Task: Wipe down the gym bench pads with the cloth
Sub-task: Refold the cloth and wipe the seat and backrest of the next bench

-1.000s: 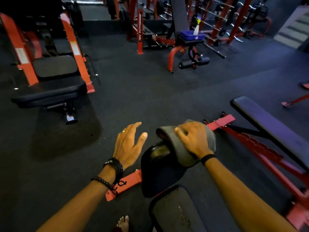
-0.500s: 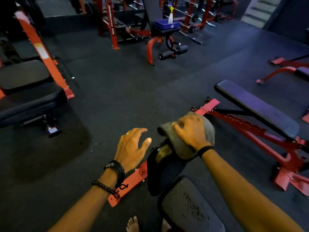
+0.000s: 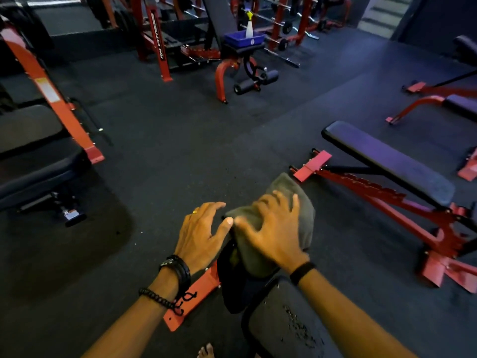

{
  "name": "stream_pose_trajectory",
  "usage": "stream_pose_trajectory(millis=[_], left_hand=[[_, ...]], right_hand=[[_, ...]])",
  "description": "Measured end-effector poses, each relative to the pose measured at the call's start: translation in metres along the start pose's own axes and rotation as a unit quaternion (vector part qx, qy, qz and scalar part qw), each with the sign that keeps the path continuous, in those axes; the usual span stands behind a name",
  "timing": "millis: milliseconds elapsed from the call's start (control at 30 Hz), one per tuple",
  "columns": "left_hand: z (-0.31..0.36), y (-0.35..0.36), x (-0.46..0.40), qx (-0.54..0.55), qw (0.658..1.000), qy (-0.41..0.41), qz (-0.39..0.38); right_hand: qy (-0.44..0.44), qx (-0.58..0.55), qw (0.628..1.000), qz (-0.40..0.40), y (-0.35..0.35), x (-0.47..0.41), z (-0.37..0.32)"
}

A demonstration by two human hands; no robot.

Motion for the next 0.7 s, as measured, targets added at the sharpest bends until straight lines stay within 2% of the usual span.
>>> stream_pose_trajectory(millis=[67,100,167,200,233,300,333,367,400,500,567,633,700], left_hand=[[0.009,0.006,-0.005,0.003,1.000,0.004,-0.006],[0.014,0.009,-0.008,0.006,1.000,0.008,-0.010],[0.025,0.014,-0.014,0.010,1.000,0.018,-0.017],[0.030,0.016,-0.018,0.007,1.000,0.021,-0.021],[0.035,0.019,-0.020,0.002,0.999,0.025,-0.026],[0.045,0.025,-0.023,-0.017,0.998,0.037,-0.038],[0.050,0.029,-0.024,-0.029,0.997,0.045,-0.048],[0.055,0.033,-0.026,-0.044,0.996,0.053,-0.062],[0.060,0.038,-0.028,-0.059,0.993,0.063,-0.080],[0.081,0.051,-0.038,-0.071,0.985,0.109,-0.111],[0.092,0.061,-0.041,-0.080,0.979,0.137,-0.129],[0.094,0.071,-0.039,-0.161,0.960,0.164,-0.162],[0.092,0.077,-0.039,-0.231,0.938,0.178,-0.188]], right_hand=[[-0.008,-0.020,1.000,-0.021,0.008,0.020,-0.011],[0.016,-0.036,0.999,-0.014,0.006,0.019,-0.006],[0.096,-0.102,0.990,0.033,0.000,0.000,0.022],[0.157,-0.161,0.973,0.048,-0.006,-0.015,0.040],[0.230,-0.229,0.945,0.045,-0.004,-0.036,0.068],[0.397,-0.335,0.854,-0.030,0.006,-0.066,0.122],[0.446,-0.362,0.815,-0.071,0.014,-0.073,0.139],[0.467,-0.374,0.795,-0.096,0.018,-0.075,0.145],[0.460,-0.382,0.796,-0.097,0.017,-0.071,0.137],[0.347,-0.351,0.870,-0.004,0.011,-0.048,0.100],[0.331,-0.373,0.865,0.048,0.013,-0.037,0.095],[0.382,-0.432,0.815,0.048,0.024,-0.046,0.123],[0.452,-0.531,0.716,-0.039,0.048,-0.059,0.166]])
Point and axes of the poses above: each hand's wrist, its own x-axis away from the middle knuckle, its own y-axis out of the palm, z = x × y, the point moved 4 cm from there along -x, towards the middle knuckle, and after that the axes turned 10 degrees about -x, right-handed, at the moved point
